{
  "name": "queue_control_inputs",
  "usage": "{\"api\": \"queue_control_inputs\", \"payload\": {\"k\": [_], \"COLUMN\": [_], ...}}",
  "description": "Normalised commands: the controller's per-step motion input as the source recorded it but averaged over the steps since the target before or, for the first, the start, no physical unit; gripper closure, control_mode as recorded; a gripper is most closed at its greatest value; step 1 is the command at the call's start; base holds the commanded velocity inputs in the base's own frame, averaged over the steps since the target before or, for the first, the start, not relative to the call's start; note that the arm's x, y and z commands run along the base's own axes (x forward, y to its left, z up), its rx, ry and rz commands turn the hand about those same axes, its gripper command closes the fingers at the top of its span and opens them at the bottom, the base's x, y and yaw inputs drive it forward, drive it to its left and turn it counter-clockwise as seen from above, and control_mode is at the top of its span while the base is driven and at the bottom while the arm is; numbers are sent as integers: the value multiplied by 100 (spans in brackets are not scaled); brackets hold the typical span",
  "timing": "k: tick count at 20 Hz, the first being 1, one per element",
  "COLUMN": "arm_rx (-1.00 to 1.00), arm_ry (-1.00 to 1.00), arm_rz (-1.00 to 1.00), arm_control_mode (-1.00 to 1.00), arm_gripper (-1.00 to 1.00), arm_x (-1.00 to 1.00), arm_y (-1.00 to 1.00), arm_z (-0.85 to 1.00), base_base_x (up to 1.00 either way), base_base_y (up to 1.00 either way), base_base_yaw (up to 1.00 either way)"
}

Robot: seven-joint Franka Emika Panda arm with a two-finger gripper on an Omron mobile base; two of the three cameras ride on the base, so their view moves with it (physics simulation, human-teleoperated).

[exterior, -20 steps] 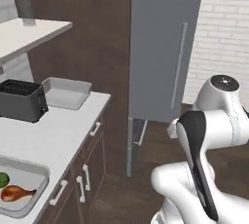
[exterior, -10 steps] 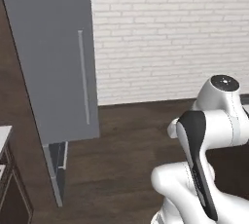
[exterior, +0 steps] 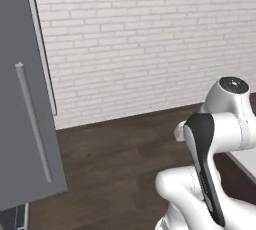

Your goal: Place one avocado and one chicken drumstick in each tupperware on the nearby counter, to pack two identical lunches.

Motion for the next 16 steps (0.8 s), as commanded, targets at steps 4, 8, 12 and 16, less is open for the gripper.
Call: {"api": "queue_control_inputs", "payload": {"k": [4,8,12,16], "arm_rx": [0,0,0,0], "arm_ry": [0,0,0,0], "arm_rz": [0,0,0,0], "arm_control_mode": [100,100,100,100], "arm_gripper": [-100,-100,-100,-100], "arm_x": [0,0,0,0], "arm_y": [0,0,0,0], "arm_z": [0,0,0,0], "base_base_x": [100,100,100,100], "base_base_y": [-4,0,0,0], "base_base_yaw": [3,7,12,13]}}
